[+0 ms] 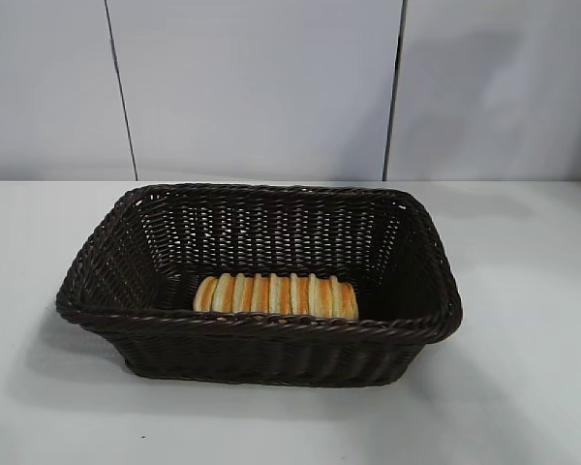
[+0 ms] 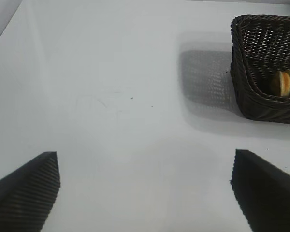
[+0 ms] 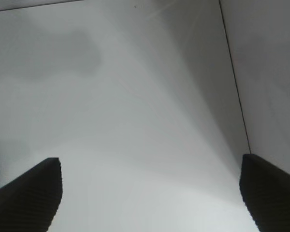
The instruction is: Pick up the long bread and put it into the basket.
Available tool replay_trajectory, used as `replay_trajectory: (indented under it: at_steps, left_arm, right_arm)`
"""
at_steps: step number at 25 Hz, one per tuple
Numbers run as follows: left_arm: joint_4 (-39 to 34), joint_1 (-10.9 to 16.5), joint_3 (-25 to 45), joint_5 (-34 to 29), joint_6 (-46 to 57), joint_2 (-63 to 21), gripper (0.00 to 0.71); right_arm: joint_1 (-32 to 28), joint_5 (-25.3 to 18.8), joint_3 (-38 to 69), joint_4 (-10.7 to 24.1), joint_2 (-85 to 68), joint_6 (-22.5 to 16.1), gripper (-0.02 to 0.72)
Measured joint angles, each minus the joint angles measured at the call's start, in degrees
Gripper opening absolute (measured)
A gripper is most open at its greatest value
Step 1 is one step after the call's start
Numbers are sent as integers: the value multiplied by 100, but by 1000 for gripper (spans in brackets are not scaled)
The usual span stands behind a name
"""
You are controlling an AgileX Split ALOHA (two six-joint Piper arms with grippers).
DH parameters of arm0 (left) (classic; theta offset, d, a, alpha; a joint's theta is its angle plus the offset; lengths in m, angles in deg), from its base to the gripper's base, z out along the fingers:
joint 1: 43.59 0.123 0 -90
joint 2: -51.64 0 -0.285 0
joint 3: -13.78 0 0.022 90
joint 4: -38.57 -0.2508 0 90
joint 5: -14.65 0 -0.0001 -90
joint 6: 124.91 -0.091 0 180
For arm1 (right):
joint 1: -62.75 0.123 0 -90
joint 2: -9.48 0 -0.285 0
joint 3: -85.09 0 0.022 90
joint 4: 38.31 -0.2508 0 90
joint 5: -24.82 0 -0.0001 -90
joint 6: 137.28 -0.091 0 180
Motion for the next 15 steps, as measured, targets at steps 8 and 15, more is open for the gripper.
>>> replay_trajectory:
  at_steps: [8,15]
  left_arm:
    - [0,0,0,0,0,0,695]
    - [5,0,0,0,0,0,695]
  right_arm:
    - [-4,-126,10,-158,-1616,6,694]
    - [6,-164,684,-403,-3598,0,694]
